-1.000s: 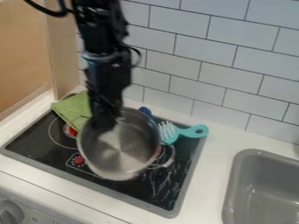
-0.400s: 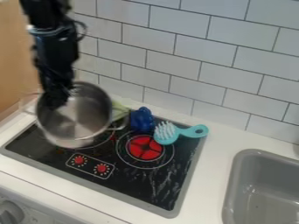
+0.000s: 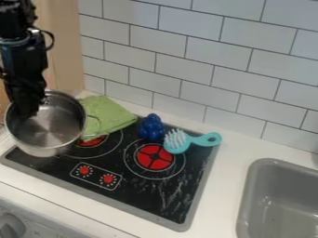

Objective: Moves the silver pot to the other side of the burner

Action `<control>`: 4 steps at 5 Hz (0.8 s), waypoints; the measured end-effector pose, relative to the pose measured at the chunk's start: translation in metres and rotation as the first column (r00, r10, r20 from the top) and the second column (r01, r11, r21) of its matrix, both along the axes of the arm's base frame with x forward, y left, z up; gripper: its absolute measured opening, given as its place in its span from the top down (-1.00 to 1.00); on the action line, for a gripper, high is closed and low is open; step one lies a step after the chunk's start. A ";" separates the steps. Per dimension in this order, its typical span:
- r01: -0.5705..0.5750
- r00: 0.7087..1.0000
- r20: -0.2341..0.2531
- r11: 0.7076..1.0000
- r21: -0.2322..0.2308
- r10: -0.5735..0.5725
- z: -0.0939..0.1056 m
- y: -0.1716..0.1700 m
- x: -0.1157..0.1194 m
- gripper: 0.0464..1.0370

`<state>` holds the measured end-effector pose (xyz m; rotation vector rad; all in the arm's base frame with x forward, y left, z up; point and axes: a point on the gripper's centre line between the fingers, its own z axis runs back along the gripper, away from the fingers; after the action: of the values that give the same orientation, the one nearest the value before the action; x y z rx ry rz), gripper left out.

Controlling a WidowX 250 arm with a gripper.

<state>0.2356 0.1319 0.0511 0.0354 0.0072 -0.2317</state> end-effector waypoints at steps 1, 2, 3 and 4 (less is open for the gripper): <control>-0.031 1.000 -0.003 0.999 0.022 0.031 -0.011 0.010 0.000 0.98; -0.049 0.999 -0.020 0.999 0.011 0.049 -0.023 0.012 -0.001 0.98; -0.043 0.999 -0.026 0.999 0.006 0.043 -0.027 0.011 -0.001 0.98; -0.051 0.998 -0.027 0.999 0.018 0.051 -0.027 0.013 -0.001 0.95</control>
<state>0.2349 0.1448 0.0241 0.0493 0.0378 -0.1809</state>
